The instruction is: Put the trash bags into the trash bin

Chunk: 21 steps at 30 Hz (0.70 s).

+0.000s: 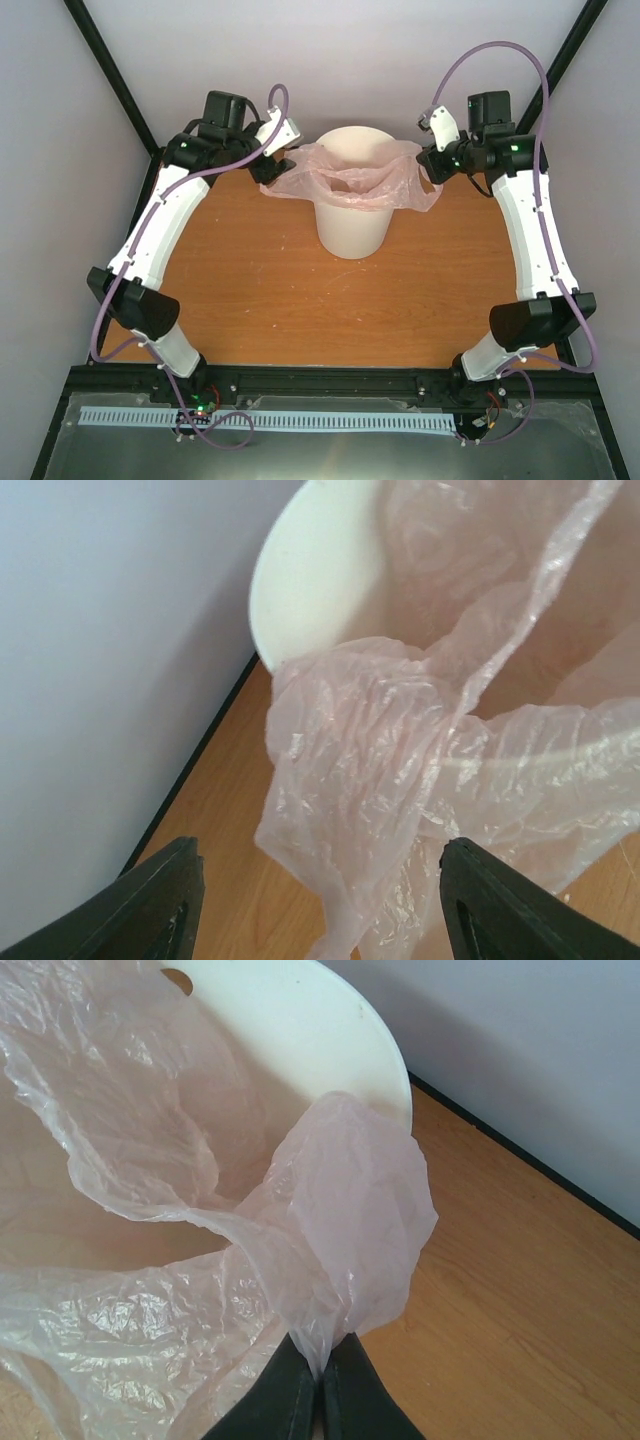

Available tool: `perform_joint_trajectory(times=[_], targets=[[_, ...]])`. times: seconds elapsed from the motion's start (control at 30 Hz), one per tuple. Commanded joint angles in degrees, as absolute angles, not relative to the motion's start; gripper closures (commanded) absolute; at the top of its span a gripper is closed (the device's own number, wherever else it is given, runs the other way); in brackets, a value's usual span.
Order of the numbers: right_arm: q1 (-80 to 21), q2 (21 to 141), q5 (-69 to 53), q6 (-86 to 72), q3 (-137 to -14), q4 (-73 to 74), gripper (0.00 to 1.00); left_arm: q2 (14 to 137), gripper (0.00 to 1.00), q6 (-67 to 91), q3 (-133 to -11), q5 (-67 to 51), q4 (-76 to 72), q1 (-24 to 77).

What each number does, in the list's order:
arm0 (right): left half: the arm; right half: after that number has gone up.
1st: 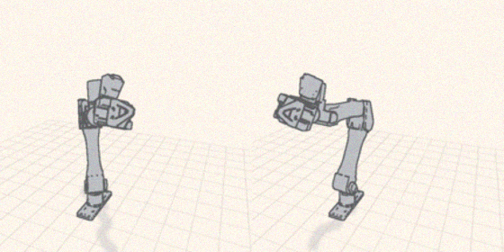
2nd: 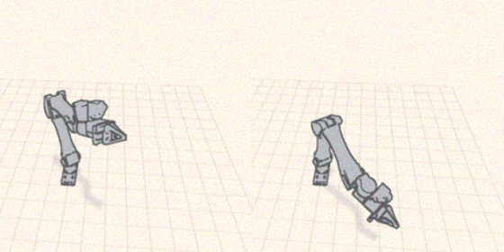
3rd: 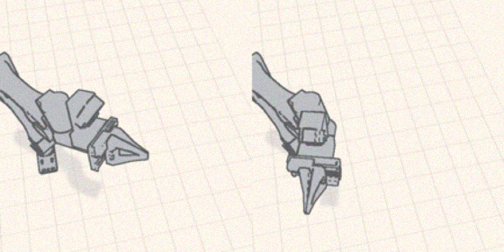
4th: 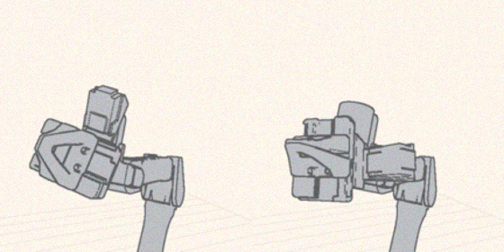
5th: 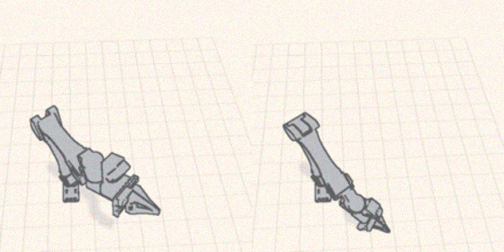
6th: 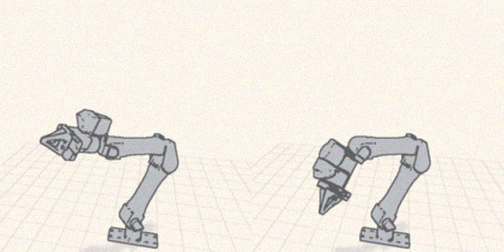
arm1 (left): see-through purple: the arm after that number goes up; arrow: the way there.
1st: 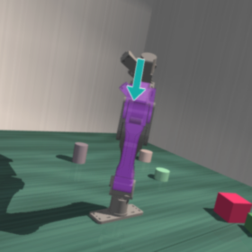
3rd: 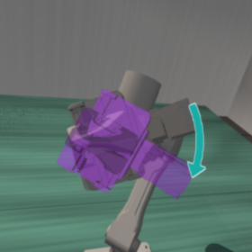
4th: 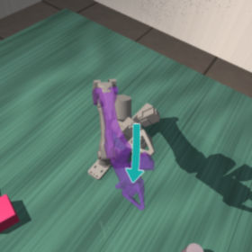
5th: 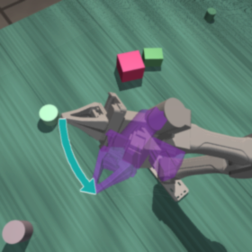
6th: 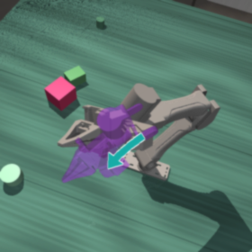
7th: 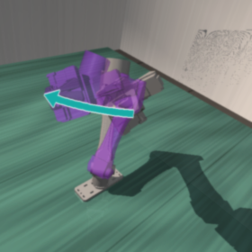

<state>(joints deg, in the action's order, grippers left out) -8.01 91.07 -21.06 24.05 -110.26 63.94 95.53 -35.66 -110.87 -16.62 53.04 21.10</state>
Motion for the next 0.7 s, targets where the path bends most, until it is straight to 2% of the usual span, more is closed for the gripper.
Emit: perform_joint_trajectory(times=[0.0, 0.3, 0.47, 0.67], targets=[[-8.2, 92.0, -20.8, 23.0, -112.6, 62.8, 0.97, 97.0, 0.35, -43.8, -113.5, -22.2, 57.2, 20.8], [-8.2, 93.2, -21.0, 22.3, -113.9, 62.3, 0.97, 98.9, 0.43, -47.3, -112.6, -18.6, 55.2, 20.8], [-8.2, 93.9, -21.1, 21.9, -114.4, 62.1, 0.97, 98.2, 0.39, -51.1, -109.6, -19.1, 52.7, 21.4], [-8.2, 94.5, -21.0, 21.7, -114.8, 62.0, 0.97, 94.0, 0.33, -57.2, -100.9, -13.7, 43.0, 23.3]])
